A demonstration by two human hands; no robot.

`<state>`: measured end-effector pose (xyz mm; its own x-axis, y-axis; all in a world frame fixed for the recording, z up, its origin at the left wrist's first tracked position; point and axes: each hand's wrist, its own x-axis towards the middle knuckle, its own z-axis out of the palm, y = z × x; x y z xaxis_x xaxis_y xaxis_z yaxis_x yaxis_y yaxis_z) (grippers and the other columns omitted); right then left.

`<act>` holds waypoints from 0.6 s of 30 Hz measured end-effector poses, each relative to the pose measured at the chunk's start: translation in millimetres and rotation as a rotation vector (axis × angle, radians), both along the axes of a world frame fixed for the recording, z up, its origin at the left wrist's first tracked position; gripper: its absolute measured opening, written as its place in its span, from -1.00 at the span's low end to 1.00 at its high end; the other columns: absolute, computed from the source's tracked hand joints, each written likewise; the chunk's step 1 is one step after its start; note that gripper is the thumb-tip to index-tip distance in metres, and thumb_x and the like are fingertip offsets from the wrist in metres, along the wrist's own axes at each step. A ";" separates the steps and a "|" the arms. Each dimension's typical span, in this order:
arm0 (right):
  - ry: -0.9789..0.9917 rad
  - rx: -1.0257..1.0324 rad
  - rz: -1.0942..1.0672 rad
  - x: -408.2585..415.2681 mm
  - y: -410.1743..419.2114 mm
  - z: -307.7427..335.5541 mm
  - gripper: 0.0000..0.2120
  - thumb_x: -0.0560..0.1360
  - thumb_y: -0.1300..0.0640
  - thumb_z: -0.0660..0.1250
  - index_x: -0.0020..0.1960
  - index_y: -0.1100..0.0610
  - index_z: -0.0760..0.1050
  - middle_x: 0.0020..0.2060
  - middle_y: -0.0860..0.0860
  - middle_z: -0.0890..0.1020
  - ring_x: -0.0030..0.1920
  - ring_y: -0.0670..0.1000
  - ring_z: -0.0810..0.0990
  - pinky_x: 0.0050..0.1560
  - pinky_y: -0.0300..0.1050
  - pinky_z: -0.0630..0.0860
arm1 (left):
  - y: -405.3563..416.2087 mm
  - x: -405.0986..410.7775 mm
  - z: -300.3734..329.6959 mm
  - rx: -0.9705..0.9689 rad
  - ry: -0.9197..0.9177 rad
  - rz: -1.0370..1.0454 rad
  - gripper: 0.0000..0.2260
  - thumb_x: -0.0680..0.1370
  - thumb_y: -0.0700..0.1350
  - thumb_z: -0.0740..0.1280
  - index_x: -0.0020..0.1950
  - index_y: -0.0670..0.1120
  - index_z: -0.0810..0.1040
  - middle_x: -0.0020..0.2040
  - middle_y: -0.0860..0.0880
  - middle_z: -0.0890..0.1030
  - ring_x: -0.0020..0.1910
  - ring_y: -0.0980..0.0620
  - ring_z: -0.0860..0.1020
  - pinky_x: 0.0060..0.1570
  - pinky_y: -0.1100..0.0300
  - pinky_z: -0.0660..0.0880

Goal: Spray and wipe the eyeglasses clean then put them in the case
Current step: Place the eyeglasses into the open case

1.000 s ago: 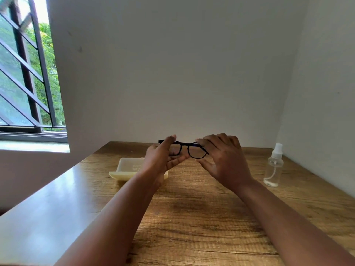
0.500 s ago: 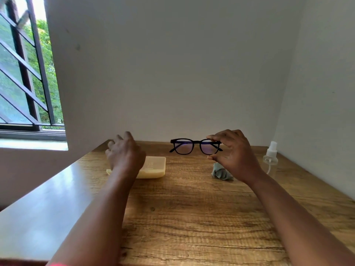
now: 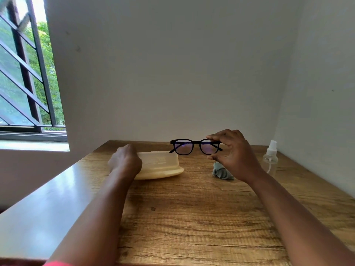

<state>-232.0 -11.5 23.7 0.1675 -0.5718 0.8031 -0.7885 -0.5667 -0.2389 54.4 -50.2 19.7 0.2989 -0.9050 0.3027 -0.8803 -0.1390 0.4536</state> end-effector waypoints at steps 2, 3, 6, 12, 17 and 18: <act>0.005 0.014 -0.004 0.4 0.2 -0.3 -0.45 0.29 0.11 0.60 0.25 -0.03 0.58 0.01 -0.15 0.57 0.07 -0.08 0.43 0.08 -0.28 0.38 | -3.7 -2.2 -2.9 -0.077 0.084 -0.110 -0.76 0.56 -0.25 0.27 0.17 -0.03 0.57 0.09 -0.14 0.61 0.04 -0.17 0.59 -0.06 0.04 0.55; 0.009 0.027 -0.005 0.9 0.2 -0.2 -0.45 0.29 0.11 0.60 0.25 -0.03 0.58 0.01 -0.16 0.56 0.07 -0.08 0.42 0.07 -0.28 0.38 | -4.9 -4.1 -3.8 -0.109 0.138 -0.167 -0.78 0.56 -0.25 0.28 0.14 -0.02 0.58 0.04 -0.13 0.63 -0.03 -0.16 0.61 -0.06 0.00 0.59; 0.029 0.076 0.003 3.2 1.0 -0.2 -0.45 0.29 0.13 0.59 0.26 -0.01 0.58 0.02 -0.17 0.56 0.07 -0.09 0.41 0.06 -0.30 0.36 | -4.3 -11.2 -3.4 -0.186 0.278 -0.310 -0.78 0.54 -0.30 0.29 0.04 0.00 0.57 -0.05 -0.09 0.63 -0.13 -0.12 0.63 -0.11 -0.07 0.63; 0.131 0.242 0.031 5.8 2.0 -4.0 -0.47 0.31 0.07 0.59 0.26 0.02 0.58 0.02 -0.20 0.54 0.07 -0.15 0.41 0.00 -0.35 0.36 | -0.4 -19.4 -2.8 -0.286 0.358 -0.497 -0.73 0.52 -0.33 0.31 -0.10 0.07 0.57 -0.16 -0.03 0.62 -0.19 -0.05 0.62 -0.19 -0.10 0.63; 0.174 0.330 0.061 9.1 2.4 -5.7 -0.47 0.32 0.02 0.59 0.27 -0.03 0.56 0.05 -0.18 0.55 0.09 -0.14 0.42 -0.01 -0.40 0.33 | 3.0 -25.4 -2.1 -0.278 0.409 -0.567 -0.76 0.52 -0.37 0.31 -0.06 -0.02 0.58 -0.14 -0.06 0.63 -0.16 -0.08 0.63 -0.22 -0.11 0.64; 0.189 0.335 0.059 9.1 1.6 -6.4 -0.47 0.32 -0.01 0.58 0.26 -0.03 0.56 0.06 -0.17 0.56 0.09 -0.15 0.42 -0.01 -0.41 0.32 | 3.9 -26.4 -1.7 -0.275 0.420 -0.580 -0.77 0.51 -0.38 0.31 -0.05 -0.05 0.58 -0.13 -0.08 0.63 -0.15 -0.10 0.63 -0.23 -0.11 0.64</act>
<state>-222.9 -9.9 17.3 0.3355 -0.7819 0.5254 -0.8045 -0.5280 -0.2721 27.9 -46.3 18.0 -0.0610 -0.8606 0.5056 -0.5242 0.4587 0.7175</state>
